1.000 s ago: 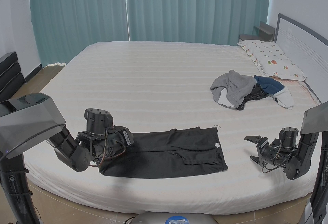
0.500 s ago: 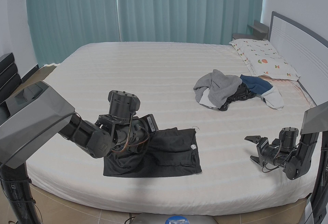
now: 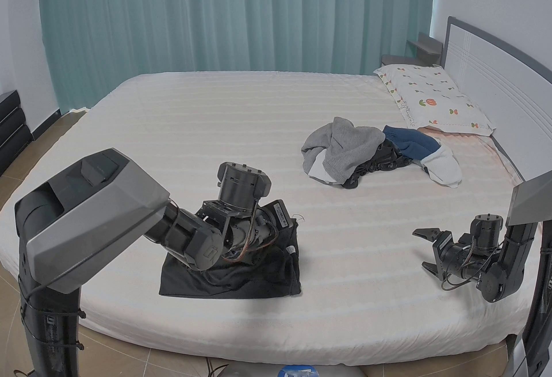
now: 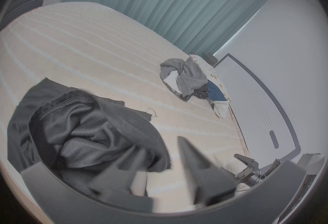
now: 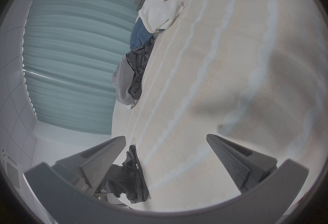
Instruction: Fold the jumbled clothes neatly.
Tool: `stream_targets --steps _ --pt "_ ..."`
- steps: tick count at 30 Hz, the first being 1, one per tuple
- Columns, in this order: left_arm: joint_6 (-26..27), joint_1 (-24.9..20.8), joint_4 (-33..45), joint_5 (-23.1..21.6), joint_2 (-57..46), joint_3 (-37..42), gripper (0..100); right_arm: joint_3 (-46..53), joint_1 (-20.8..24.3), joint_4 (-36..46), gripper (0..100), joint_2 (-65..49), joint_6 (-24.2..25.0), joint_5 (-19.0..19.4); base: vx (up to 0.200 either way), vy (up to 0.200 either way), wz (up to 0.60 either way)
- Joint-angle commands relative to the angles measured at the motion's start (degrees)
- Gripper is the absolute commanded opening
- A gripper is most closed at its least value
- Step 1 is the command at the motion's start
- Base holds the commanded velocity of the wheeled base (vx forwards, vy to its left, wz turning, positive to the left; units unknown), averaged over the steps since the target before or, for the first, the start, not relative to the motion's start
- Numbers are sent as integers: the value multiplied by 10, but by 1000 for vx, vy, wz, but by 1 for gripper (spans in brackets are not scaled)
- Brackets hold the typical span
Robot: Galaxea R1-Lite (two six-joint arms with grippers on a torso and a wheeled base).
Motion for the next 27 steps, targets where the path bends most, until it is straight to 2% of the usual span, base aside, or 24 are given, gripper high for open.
stream_targets --steps 1,8,13,20,24,27 --pt "-4 -4 -1 2 25 -9 100 0 1 0 100 0 0 0 0 0 0" --pt "-28 -6 1 8 16 8 100 0 0 0 100 0 0 0 0 0 0" --pt "-38 11 -8 10 -51 80 100 0 1 0 100 0 0 0 0 0 0" --pt "-97 90 -41 -14 -144 171 100 0 1 0 100 0 0 0 0 0 0" --pt "-120 143 -75 -50 -159 222 100 0 1 0 100 0 0 0 0 0 0" --pt "-156 176 -91 -80 -152 256 100 1 1 0 100 0 0 0 0 0 0"
